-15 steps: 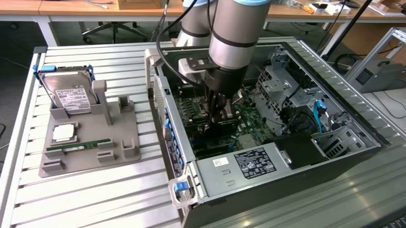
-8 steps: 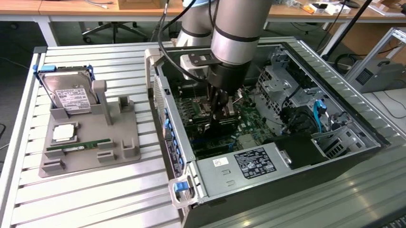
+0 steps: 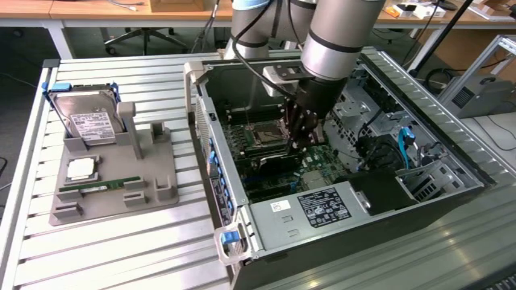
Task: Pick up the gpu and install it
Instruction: 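Insert the gpu into the slot, then press down on the gpu until it lock into place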
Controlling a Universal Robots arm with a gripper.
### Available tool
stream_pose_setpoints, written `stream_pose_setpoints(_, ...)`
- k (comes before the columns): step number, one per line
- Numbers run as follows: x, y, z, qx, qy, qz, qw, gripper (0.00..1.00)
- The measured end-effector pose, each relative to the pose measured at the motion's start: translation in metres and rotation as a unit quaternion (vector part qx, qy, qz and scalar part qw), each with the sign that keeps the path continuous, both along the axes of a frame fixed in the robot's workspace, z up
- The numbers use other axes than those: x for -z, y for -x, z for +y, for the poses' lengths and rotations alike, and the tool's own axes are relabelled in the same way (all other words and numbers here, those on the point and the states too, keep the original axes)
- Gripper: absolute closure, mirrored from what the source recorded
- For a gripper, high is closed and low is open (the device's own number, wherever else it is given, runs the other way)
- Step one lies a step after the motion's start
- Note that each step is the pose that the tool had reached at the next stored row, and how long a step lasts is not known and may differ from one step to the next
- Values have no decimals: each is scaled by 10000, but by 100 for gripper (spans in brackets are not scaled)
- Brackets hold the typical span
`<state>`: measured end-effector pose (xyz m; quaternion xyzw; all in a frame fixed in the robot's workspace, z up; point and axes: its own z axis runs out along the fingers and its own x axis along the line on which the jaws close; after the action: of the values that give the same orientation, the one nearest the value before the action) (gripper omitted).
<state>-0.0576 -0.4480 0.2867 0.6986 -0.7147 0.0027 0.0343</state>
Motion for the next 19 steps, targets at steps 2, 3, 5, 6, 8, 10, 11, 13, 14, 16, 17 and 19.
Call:
stream_pose_setpoints(2,1,-54,0,-5,-1,18,10000,89)
stream_pose_setpoints(3,1,-58,-1,-6,0,19,10000,89)
stream_pose_setpoints(5,1,-58,-1,-6,0,20,10000,89)
stream_pose_setpoints(6,1,-58,0,-6,0,20,10000,89)
stream_pose_setpoints(8,1,-58,0,-6,0,20,10000,89)
stream_pose_setpoints(10,1,-58,0,-5,0,20,10000,89)
stream_pose_setpoints(11,1,-58,0,-6,0,20,10000,89)
stream_pose_setpoints(13,1,-58,0,-6,0,20,10000,89)
stream_pose_setpoints(14,1,-57,0,-6,0,20,10000,89)
stream_pose_setpoints(16,1,-40,1,-6,0,20,10000,89)
stream_pose_setpoints(17,3,-8,21,-6,0,20,10000,89)
stream_pose_setpoints(19,4,20,32,-6,0,20,10000,89)
